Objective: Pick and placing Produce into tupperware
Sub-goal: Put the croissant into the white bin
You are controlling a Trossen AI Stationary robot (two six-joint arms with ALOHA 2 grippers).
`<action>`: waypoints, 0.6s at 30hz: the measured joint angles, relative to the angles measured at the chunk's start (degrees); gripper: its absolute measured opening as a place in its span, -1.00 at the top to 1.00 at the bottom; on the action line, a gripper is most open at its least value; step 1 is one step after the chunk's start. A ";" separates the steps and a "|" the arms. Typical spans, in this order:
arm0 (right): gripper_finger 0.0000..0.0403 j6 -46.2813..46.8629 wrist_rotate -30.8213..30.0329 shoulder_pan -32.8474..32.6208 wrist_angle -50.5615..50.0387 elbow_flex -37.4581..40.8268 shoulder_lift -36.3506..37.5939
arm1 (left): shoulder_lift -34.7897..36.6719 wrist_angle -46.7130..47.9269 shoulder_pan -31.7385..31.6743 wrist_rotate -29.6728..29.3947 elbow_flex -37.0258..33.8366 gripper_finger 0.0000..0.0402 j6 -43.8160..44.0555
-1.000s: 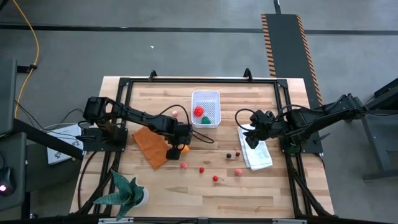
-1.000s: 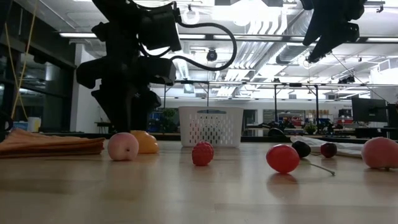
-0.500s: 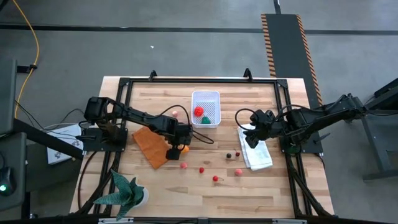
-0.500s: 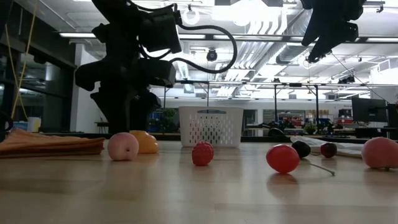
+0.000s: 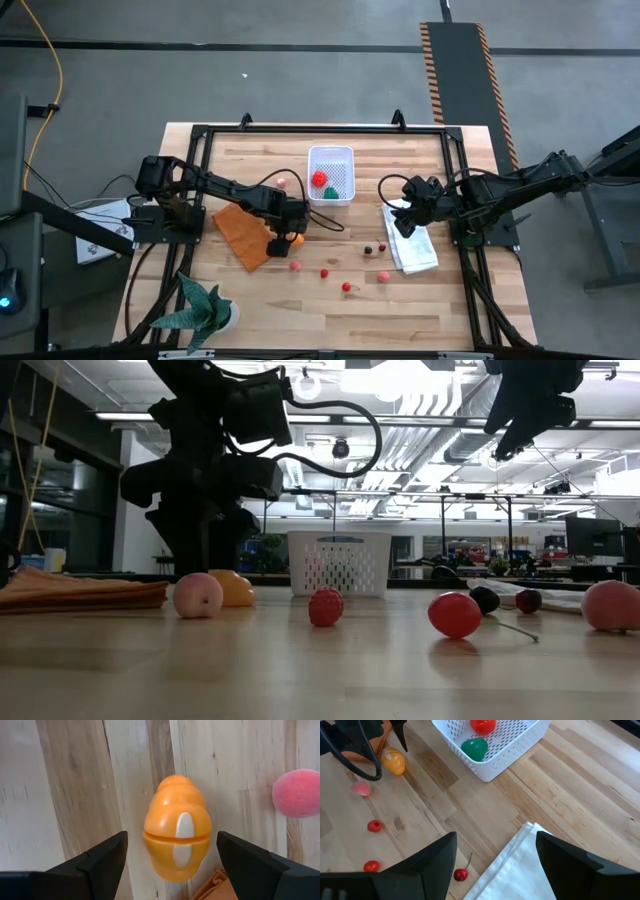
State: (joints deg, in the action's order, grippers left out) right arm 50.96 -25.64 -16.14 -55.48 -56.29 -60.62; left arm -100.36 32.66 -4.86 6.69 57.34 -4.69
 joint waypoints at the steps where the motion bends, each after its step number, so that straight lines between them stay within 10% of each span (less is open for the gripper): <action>1: -0.31 0.00 -0.02 0.00 0.01 0.00 0.00 | 0.00 -0.01 0.00 -0.10 0.00 -0.46 0.00; 18: -0.31 0.00 -1.28 0.00 0.02 0.00 0.00 | -0.02 -0.15 0.00 -0.50 0.00 -0.46 -0.04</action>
State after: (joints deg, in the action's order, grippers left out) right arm 50.96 -26.92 -16.14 -55.46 -56.29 -60.62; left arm -100.38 32.51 -4.86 6.19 57.34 -4.73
